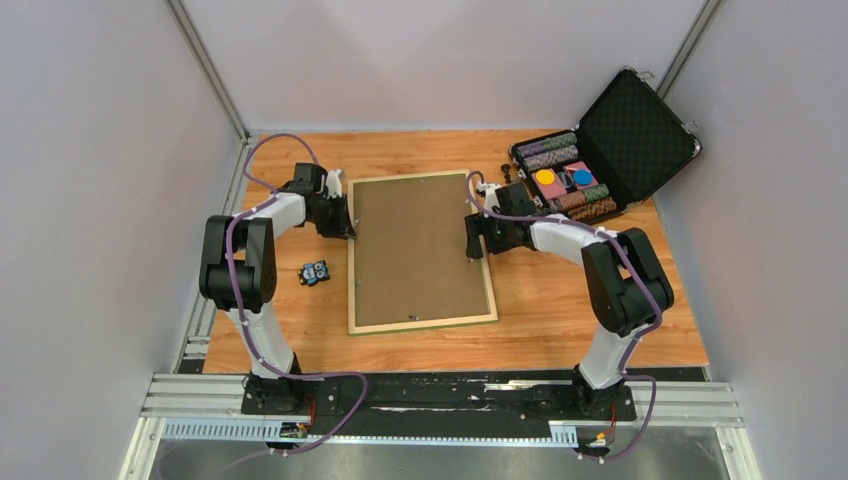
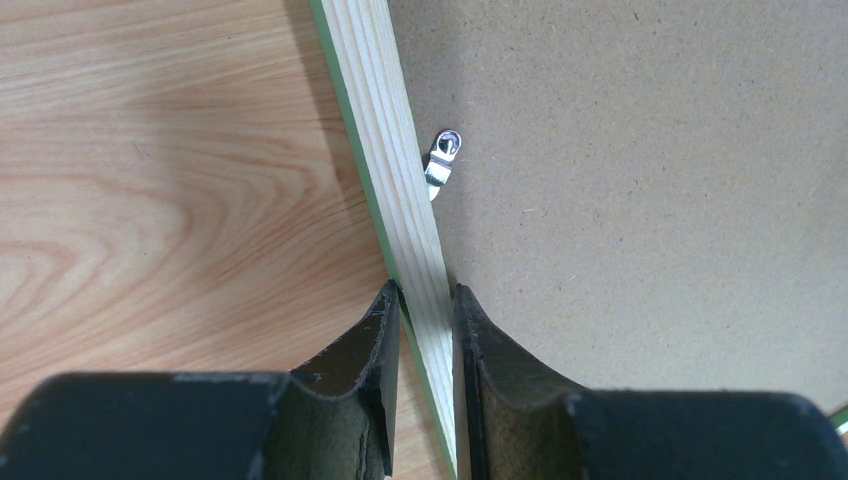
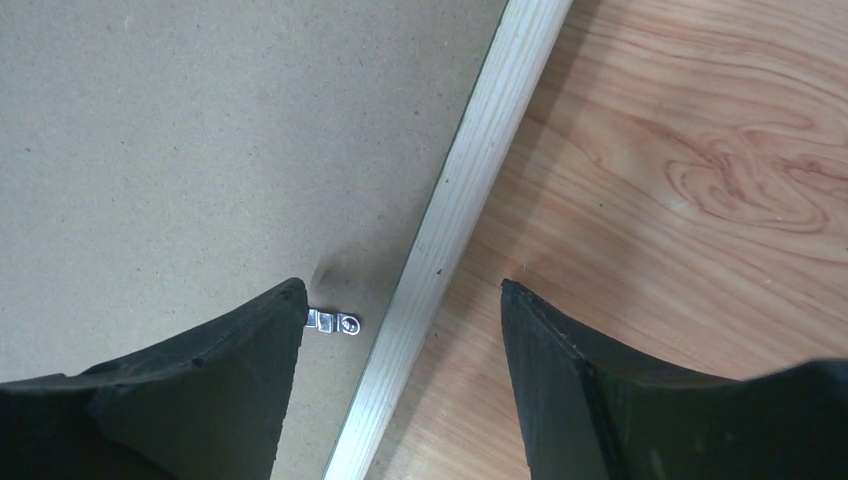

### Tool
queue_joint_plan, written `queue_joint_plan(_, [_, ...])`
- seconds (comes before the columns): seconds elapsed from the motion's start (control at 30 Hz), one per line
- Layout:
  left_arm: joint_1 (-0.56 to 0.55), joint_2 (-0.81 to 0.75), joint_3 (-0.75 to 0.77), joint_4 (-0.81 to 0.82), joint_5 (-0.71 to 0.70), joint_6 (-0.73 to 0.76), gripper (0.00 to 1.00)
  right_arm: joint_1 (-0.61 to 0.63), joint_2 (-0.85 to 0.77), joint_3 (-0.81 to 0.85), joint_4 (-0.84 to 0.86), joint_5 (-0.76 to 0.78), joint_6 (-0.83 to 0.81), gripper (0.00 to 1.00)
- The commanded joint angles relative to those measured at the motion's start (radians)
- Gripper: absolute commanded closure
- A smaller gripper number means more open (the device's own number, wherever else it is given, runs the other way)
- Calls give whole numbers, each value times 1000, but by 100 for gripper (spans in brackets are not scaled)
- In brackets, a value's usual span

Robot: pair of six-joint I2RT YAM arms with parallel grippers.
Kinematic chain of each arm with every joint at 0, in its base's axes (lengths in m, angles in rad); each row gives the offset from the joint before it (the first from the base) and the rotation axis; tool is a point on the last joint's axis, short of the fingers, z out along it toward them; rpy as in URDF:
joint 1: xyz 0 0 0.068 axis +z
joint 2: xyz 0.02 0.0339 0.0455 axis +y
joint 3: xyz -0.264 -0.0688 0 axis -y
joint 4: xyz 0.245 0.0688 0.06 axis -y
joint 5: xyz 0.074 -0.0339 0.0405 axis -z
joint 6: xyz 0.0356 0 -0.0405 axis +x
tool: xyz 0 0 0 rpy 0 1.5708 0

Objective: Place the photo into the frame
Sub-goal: Install the photo frame at the center of the board.

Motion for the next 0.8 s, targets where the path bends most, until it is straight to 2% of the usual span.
queue_joint_plan(0.0, [15,-31,-5,9,-17,39,100,6,13,31,-9,5,17,30])
queue_joint_plan(0.17, [15,-30,-4,8,-18,40,100,22,10,20,-12,30,-5,34])
queue_joint_plan(0.43, [15,-31,-2,5,-23,43,100,83,14,10,-14,117,-48,35])
queue_joint_plan(0.77, [15,-32,2,-1,-18,43,100,83,-11,-6,-26,132,-100,41])
